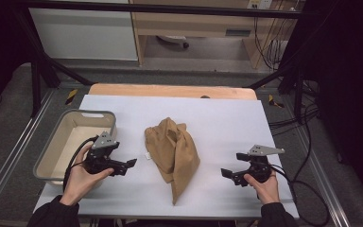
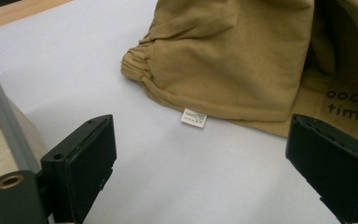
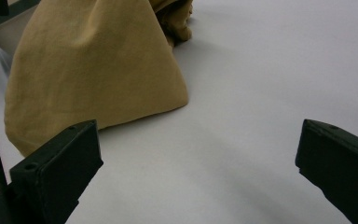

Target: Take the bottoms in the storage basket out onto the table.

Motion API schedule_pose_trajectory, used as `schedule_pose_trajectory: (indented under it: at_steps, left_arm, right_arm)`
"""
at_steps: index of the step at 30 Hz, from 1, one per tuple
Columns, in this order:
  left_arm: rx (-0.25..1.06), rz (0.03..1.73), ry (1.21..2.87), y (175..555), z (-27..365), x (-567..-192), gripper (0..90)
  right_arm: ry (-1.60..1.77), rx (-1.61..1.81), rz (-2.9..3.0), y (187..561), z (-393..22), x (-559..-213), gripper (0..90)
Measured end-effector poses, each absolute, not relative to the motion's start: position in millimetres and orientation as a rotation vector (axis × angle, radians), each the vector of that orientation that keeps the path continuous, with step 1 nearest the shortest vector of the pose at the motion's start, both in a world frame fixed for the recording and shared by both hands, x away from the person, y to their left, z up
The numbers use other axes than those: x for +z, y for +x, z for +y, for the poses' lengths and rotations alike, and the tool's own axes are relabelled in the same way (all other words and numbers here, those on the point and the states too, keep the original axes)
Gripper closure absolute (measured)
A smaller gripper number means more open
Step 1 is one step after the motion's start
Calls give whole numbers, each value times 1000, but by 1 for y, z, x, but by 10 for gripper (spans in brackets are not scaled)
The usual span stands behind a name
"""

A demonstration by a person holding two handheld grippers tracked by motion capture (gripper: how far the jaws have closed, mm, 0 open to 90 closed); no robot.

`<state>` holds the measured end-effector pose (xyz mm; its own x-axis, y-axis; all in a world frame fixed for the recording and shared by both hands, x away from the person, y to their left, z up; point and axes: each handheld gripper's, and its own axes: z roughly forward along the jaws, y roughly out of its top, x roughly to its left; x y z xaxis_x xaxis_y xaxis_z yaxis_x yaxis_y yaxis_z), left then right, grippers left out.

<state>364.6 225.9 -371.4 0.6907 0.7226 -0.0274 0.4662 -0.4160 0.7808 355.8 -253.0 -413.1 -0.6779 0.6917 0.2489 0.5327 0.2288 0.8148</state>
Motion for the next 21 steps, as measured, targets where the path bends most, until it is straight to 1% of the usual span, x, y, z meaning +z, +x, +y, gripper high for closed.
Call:
schedule_pose_trajectory:
  at_steps: [21]
  left_arm:
    - [446,950,2067,360,251,-374,81]
  right_arm:
    - [1171,1434,2329,355,-253,-413,7]
